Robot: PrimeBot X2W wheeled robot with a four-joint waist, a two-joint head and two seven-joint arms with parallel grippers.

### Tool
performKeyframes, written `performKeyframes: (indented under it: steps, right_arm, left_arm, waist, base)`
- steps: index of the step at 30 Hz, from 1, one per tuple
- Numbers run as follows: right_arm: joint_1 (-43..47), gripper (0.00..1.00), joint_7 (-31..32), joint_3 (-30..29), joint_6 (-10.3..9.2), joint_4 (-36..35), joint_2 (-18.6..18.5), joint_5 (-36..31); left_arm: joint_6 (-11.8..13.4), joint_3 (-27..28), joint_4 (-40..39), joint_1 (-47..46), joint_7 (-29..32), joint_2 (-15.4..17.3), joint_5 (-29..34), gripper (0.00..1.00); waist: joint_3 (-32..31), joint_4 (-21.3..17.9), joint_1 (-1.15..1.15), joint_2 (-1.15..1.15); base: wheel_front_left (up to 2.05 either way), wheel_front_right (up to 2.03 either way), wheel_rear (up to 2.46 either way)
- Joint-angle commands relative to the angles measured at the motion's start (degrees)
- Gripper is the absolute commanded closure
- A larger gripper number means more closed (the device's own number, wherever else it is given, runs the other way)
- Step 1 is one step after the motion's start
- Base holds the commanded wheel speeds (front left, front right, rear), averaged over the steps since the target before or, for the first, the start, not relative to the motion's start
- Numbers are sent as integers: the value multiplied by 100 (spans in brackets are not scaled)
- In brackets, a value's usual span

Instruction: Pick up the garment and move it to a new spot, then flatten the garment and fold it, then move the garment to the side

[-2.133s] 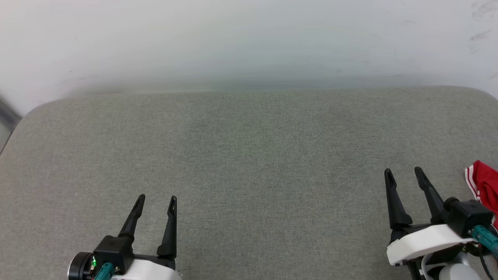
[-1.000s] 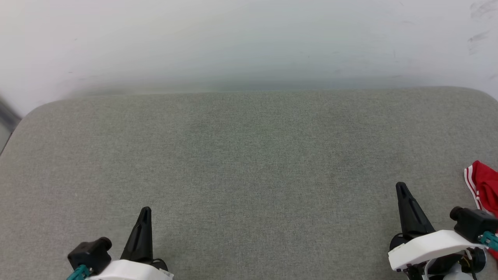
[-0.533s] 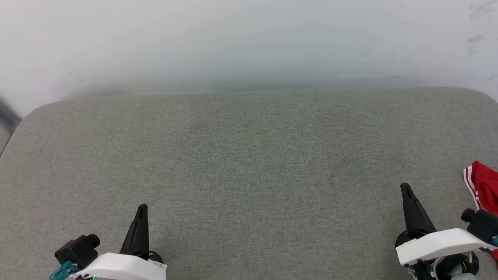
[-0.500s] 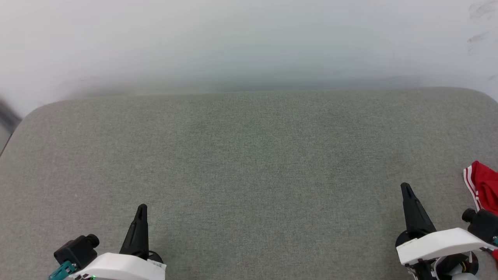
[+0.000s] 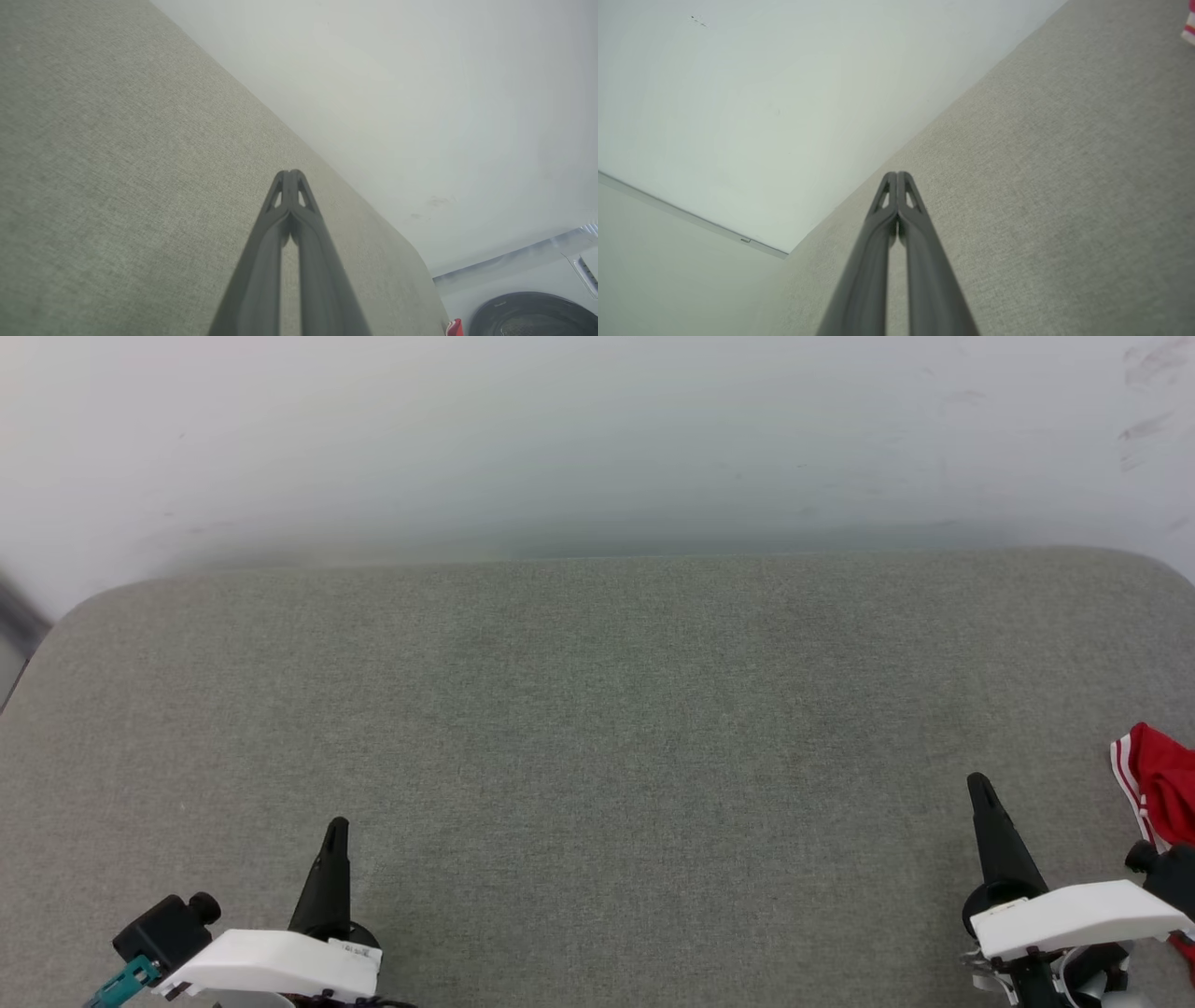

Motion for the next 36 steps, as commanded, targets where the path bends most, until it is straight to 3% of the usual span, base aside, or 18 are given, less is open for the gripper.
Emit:
performKeyframes:
  steps: [1, 36]
  right_arm:
    - [-147, 100, 15, -24, -1, -41, 7, 145]
    - [-235, 100, 454, -172, -1, 96, 14, 2283]
  left_arm:
    - [-23, 30, -39, -150, 41, 32, -144, 100]
    - [-64, 213, 216, -432, 613, 33, -2322, 100]
  waist:
    - [-1, 0, -1, 0]
    - [-45, -14, -1, 0]
  base:
    - [0, 0, 0]
    - [0, 0, 0]
